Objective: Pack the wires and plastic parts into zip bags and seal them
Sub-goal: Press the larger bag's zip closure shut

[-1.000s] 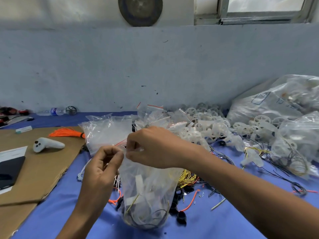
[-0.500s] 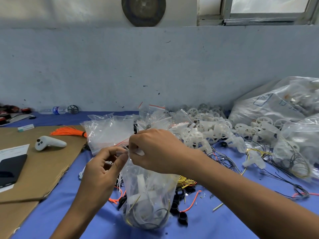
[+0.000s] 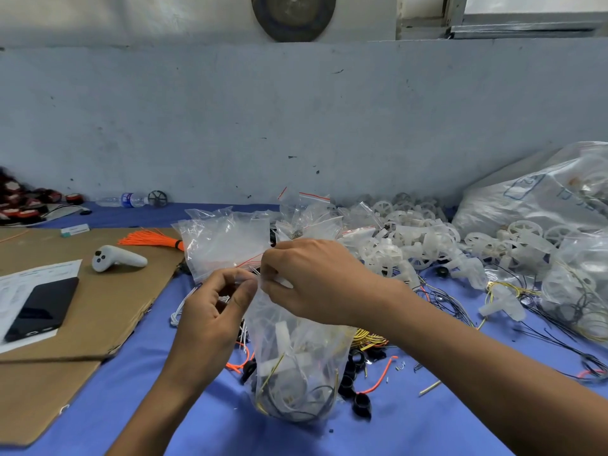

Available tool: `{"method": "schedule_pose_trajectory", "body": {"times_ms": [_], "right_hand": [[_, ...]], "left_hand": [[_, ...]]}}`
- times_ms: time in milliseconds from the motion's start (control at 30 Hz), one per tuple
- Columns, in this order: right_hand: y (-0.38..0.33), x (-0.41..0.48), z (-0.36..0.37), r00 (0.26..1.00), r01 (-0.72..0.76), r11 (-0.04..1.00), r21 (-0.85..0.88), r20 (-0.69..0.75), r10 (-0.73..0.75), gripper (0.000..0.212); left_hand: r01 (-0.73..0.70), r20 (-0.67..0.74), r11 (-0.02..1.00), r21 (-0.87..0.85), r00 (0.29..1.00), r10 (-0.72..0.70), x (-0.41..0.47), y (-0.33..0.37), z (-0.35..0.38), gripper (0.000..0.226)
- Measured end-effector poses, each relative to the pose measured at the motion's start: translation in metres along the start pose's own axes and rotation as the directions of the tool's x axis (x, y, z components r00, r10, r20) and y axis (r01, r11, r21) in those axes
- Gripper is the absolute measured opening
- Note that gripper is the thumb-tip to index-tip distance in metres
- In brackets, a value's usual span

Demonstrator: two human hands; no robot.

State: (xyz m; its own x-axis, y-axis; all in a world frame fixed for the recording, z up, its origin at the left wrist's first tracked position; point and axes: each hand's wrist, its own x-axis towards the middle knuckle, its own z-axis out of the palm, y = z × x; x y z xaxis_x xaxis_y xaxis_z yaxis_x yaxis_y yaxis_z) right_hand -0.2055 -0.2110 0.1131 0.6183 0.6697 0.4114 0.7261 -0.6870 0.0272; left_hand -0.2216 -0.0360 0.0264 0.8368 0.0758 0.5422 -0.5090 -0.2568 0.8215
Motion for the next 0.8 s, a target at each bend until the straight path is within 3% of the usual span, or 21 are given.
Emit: {"method": "schedule_pose_trajectory", "body": {"times_ms": [800], "right_hand": [[0.007, -0.015, -0.004, 0.997, -0.070, 0.997, 0.040, 0.015, 0.069, 0.015]], "left_hand": [[-0.006, 0.025, 0.993, 0.121, 1.000, 0.003, -0.001, 0.016, -0.005, 0.017]]}}
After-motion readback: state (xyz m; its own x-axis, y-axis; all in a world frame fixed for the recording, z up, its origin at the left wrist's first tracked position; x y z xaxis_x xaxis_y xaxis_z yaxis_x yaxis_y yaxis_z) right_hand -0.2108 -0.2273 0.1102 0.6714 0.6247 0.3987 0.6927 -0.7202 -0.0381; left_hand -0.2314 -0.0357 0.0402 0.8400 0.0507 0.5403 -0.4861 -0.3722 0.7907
